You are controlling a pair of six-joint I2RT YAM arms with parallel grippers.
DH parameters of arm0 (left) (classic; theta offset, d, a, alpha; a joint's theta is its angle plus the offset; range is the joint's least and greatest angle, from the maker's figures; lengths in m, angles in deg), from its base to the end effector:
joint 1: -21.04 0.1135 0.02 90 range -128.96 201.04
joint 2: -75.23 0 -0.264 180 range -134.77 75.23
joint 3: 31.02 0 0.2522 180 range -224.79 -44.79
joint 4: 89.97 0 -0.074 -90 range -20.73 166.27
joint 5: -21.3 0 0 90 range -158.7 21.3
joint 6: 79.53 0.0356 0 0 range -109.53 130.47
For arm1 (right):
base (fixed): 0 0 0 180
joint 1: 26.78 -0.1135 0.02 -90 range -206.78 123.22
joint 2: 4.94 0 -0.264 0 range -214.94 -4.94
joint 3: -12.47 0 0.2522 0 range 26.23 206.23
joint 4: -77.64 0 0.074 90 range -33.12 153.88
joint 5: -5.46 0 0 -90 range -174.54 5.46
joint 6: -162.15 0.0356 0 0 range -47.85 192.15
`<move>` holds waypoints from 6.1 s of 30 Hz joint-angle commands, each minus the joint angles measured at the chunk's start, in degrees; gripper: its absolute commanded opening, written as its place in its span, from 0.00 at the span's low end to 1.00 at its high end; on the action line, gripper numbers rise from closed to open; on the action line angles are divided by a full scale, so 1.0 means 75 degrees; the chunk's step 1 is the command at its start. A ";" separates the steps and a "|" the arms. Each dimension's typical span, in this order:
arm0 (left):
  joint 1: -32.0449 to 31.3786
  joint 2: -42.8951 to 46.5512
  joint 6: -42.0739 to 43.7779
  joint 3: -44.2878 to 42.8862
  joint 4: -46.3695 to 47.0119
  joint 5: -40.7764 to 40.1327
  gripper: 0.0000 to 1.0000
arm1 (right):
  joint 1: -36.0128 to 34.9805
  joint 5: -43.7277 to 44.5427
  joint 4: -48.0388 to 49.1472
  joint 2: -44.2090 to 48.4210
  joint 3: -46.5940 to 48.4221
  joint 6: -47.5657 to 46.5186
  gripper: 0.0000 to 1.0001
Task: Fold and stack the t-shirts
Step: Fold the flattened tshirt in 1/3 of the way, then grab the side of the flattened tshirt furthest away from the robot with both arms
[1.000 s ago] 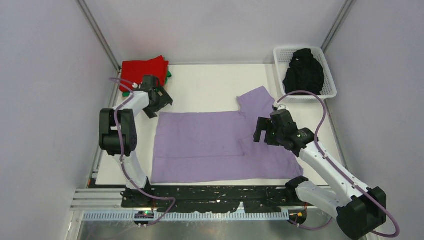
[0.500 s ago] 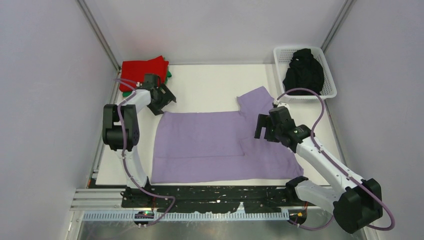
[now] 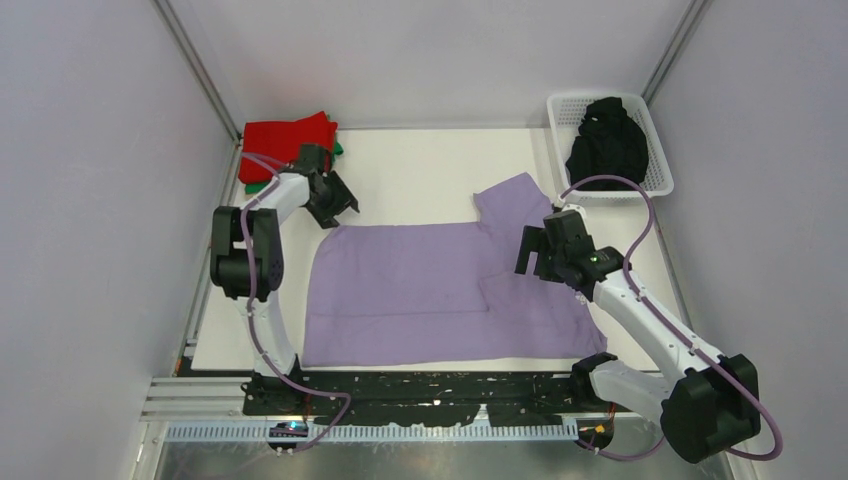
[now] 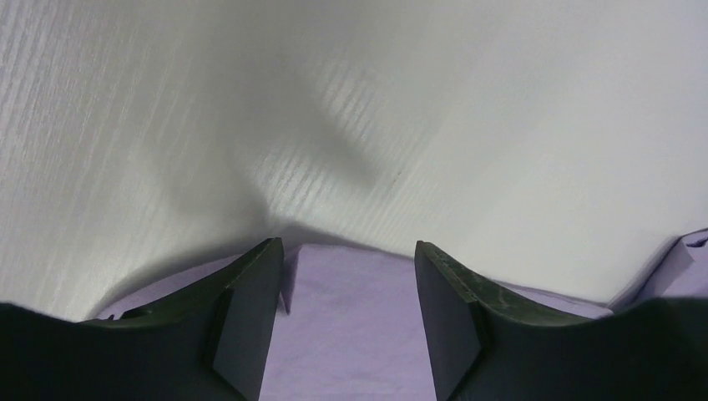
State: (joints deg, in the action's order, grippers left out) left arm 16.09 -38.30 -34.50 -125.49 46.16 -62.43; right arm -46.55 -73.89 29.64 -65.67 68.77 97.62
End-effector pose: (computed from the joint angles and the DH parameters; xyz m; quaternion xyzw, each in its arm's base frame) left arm 0.4117 -0.0396 0.1758 -0.3202 0.9165 -0.1468 0.1894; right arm 0.1987 0.0644 0.2379 0.0767 0.9400 0.0422 0.3298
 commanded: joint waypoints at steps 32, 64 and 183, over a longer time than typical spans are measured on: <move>-0.0269 0.0137 -0.0927 -0.0197 -0.0211 -0.0870 0.81 | 0.1508 -0.1065 0.1308 -0.1833 -0.1182 0.0386 0.95; -0.0307 0.0278 -0.1021 -0.0566 -0.1103 -0.1838 0.81 | 0.3672 -0.0892 -0.0181 -0.1131 -0.1355 0.0001 0.95; -0.0629 -0.0351 0.1396 -0.2171 -0.2453 -0.1090 0.00 | 0.1862 -0.1253 0.1046 -0.8339 0.7262 -0.0594 0.05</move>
State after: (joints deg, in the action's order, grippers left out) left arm 11.04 -44.14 -23.79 -141.08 26.91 -71.64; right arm -31.77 -81.08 35.65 -133.47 126.41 94.84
